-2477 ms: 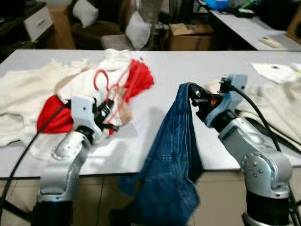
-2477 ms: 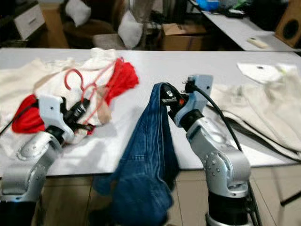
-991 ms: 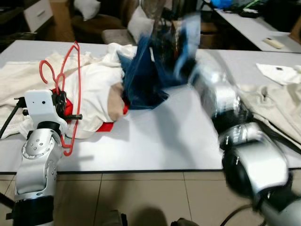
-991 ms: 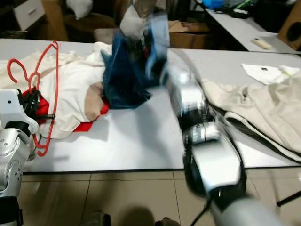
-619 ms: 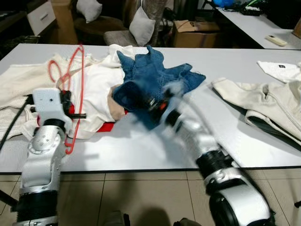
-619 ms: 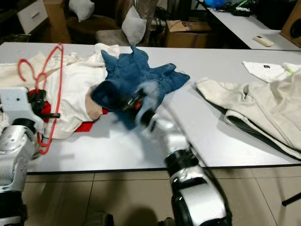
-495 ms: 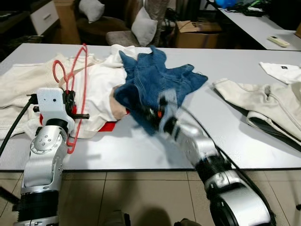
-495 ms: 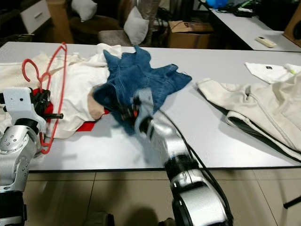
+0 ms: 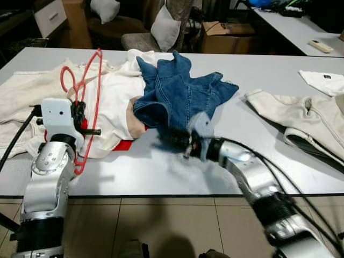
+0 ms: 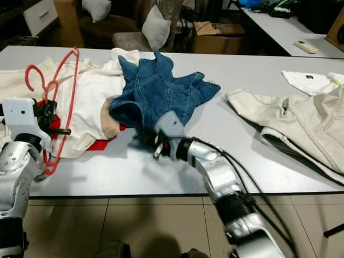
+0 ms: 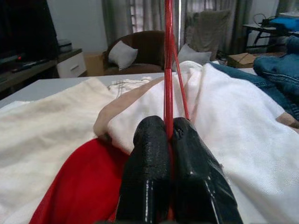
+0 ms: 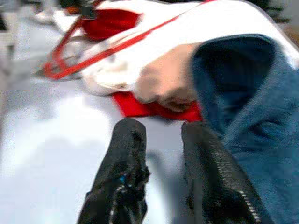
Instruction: Hang hanger
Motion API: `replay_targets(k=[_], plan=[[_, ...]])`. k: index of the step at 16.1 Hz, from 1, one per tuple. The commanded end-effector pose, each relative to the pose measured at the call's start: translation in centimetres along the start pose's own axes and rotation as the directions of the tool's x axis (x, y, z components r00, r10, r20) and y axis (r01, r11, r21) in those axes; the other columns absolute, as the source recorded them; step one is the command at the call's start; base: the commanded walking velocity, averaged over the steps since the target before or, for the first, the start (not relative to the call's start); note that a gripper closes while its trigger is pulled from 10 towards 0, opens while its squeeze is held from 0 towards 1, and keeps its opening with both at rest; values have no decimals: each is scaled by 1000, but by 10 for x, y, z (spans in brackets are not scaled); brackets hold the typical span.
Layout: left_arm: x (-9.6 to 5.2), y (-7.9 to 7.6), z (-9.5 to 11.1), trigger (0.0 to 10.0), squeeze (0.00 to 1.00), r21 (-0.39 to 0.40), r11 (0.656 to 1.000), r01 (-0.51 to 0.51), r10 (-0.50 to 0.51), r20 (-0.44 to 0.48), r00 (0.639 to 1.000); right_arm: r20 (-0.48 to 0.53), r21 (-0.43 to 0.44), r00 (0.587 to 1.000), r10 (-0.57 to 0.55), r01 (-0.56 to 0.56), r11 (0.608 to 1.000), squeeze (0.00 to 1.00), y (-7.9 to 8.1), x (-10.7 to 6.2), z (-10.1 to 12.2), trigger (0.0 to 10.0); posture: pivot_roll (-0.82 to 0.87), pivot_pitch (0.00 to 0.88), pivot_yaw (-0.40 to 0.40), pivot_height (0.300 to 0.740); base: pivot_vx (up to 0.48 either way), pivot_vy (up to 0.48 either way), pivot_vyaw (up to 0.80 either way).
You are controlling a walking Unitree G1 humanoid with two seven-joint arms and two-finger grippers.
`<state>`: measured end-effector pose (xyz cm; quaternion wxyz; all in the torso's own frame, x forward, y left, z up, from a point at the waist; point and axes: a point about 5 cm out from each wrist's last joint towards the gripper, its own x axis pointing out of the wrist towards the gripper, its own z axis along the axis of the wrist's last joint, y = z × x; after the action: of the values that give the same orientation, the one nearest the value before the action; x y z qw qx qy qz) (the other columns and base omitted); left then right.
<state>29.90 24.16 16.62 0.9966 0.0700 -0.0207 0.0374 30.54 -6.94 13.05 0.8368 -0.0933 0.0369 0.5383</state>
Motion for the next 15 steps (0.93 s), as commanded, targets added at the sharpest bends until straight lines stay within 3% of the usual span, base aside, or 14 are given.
replay_targets(k=[1, 3, 6, 10, 12, 14, 15], plan=[[6, 4, 9, 10000, 0, 13, 1000, 2, -2, 25, 1000, -62, -68, 993, 102, -106, 992, 1000, 8, -8, 9, 10000, -28, 0, 2, 705, 0, 0, 0], [9, 4, 11, 10000, 0, 15, 1000, 18, -19, 30, 999, -68, -56, 987, 147, -151, 987, 1000, 12, -17, 17, 10000, -27, 0, 4, 705, 0, 0, 0], [10, -1, 11, 10000, 0, 11, 998, 65, -65, 27, 998, -87, -111, 986, 145, -154, 982, 1000, 13, -40, 30, 10000, -26, 0, 24, 705, 0, 0, 0], [22, -8, 26, 10000, 0, 34, 976, 214, -215, 48, 975, 102, -66, 989, 106, -99, 993, 1000, 7, -77, 78, 10000, -46, 0, 51, 705, 0, 0, 0], [24, -19, 34, 10000, 0, 88, 933, 350, -355, 42, 934, 179, -88, 983, 38, -23, 996, 1000, -8, -93, 97, 10000, -40, 0, 57, 705, 0, 0, 0], [26, -34, 48, 10000, 0, 117, 864, 490, -497, 44, 866, 221, -150, 974, -45, 80, 985, 1000, -27, -103, 113, 10000, -30, 0, 57, 705, 0, 0, 0], [27, -43, 58, 10000, 0, 145, 813, 564, -575, 40, 817, 234, -197, 970, -63, 111, 974, 1000, -35, -106, 123, 10000, -31, 0, 47, 705, 0, 0, 0]])
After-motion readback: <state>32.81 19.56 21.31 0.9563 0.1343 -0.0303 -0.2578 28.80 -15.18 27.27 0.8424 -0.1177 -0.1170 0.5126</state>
